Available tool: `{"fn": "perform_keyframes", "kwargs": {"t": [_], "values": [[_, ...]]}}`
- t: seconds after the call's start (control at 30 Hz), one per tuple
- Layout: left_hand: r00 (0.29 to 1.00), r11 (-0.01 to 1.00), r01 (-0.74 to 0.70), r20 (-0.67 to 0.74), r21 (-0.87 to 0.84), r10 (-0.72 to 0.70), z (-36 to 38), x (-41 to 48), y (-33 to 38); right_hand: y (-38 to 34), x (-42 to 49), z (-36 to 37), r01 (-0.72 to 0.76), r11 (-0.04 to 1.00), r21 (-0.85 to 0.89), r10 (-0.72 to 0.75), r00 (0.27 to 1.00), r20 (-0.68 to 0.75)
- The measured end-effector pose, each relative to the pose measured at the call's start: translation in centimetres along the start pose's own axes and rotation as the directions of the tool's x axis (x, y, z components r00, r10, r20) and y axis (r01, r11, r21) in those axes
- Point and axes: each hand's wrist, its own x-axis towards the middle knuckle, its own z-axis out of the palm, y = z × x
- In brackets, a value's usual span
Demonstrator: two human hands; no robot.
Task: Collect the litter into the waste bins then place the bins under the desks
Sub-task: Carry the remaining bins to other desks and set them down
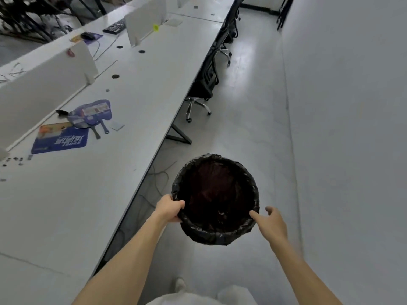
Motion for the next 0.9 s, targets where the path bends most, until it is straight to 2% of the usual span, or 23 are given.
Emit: {"fn": "perform_keyframes", "kwargs": {"t": [0.17, 0.33, 0.47, 0.57, 0.63, 0.73, 0.9], "values": [[1.0, 1.0, -0.007, -0.024, -0.016, 0.007, 1.9, 7.8, 8.4, -6.1, 7.8, 1.0, -0.153, 0.955, 0.256, 0.113, 0.98, 0.165], [0.999, 0.999, -0.026, -0.043, -0.024, 0.025, 5.6, 15.1, 16.2, -12.6, 18.4, 1.0, -0.12, 0.938, 0.324, 0.056, 0.978, 0.199], [0.998, 1.0, -0.001, -0.068, 0.024, 0.003, 7.7, 20.4, 22.6, -18.4, 27.1, -0.5, -0.053, 0.98, 0.19, 0.019, 0.984, 0.179], [0.996, 0.982, -0.017, -0.079, 0.187, 0.032, 8.5, 22.6, 26.4, -21.9, 31.9, -1.7, -0.027, 0.993, 0.115, 0.004, 0.98, 0.199], [0.999, 0.945, -0.012, -0.037, 0.325, 0.026, 8.8, 24.4, 29.2, -24.4, 35.5, -2.2, -0.021, 0.998, 0.052, 0.009, 0.976, 0.217], [0.999, 0.897, -0.039, 0.014, 0.44, 0.036, 8.3, 28.6, 32.8, -28.0, 41.0, -2.5, 0.024, 0.999, -0.029, -0.017, 0.972, 0.232], [0.989, 0.898, -0.055, -0.097, 0.438, 0.108, 6.1, 37.6, 38.4, -33.3, 50.9, -1.2, 0.069, 0.979, -0.19, -0.017, 0.965, 0.26]]}}
